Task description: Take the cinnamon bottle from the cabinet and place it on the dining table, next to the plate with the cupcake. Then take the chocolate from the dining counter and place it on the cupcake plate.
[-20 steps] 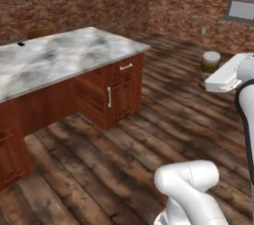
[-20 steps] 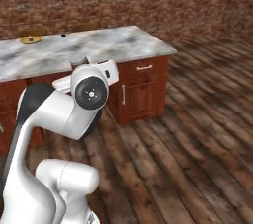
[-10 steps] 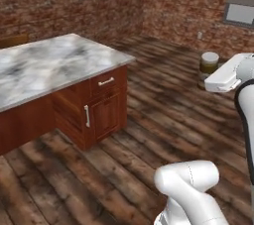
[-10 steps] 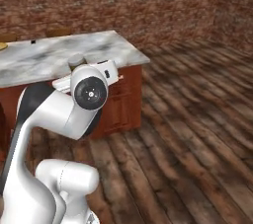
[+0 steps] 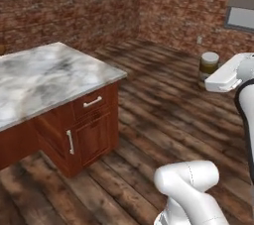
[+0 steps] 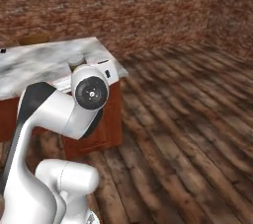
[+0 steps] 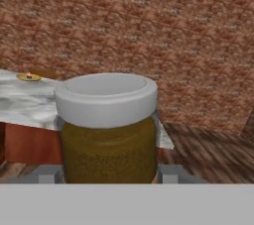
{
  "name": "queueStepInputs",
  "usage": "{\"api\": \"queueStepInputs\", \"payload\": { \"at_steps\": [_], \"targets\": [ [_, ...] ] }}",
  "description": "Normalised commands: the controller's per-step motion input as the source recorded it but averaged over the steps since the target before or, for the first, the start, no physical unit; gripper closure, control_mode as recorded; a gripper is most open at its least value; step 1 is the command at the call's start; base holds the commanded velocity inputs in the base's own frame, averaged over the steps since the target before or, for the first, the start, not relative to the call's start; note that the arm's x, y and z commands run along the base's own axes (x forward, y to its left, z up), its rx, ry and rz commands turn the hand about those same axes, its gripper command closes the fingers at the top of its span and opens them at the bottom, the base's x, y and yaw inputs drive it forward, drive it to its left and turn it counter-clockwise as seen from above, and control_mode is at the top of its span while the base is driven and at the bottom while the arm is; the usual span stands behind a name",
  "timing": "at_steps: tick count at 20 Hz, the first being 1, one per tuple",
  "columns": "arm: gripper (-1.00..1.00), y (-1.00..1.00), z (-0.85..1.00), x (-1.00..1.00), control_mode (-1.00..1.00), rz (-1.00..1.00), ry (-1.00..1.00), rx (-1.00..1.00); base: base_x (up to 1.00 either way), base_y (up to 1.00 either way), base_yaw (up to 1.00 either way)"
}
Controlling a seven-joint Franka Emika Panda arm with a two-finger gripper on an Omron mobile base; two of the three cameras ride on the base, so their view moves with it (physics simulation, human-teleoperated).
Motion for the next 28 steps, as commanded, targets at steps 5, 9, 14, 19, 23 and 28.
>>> {"api": "queueStepInputs", "payload": {
  "at_steps": [5, 9, 14, 19, 23, 28],
  "targets": [
    [1.00, 0.00, 0.00, 0.00, 1.00, 0.00, 0.00, 0.00, 1.00, -0.41, 0.01],
    [1.00, 0.00, 0.00, 0.00, 1.00, 0.00, 0.00, 0.00, 1.00, -0.65, 0.14],
    [1.00, 0.00, 0.00, 0.00, 1.00, 0.00, 0.00, 0.00, 1.00, -0.64, 0.16],
    [1.00, 0.00, 0.00, 0.00, 1.00, 0.00, 0.00, 0.00, 1.00, -0.51, 0.19],
    [1.00, 0.00, 0.00, 0.00, 1.00, 0.00, 0.00, 0.00, 1.00, -0.34, 0.25],
    [1.00, 0.00, 0.00, 0.00, 1.00, 0.00, 0.00, 0.00, 1.00, -0.22, 0.29]
  ]
}}
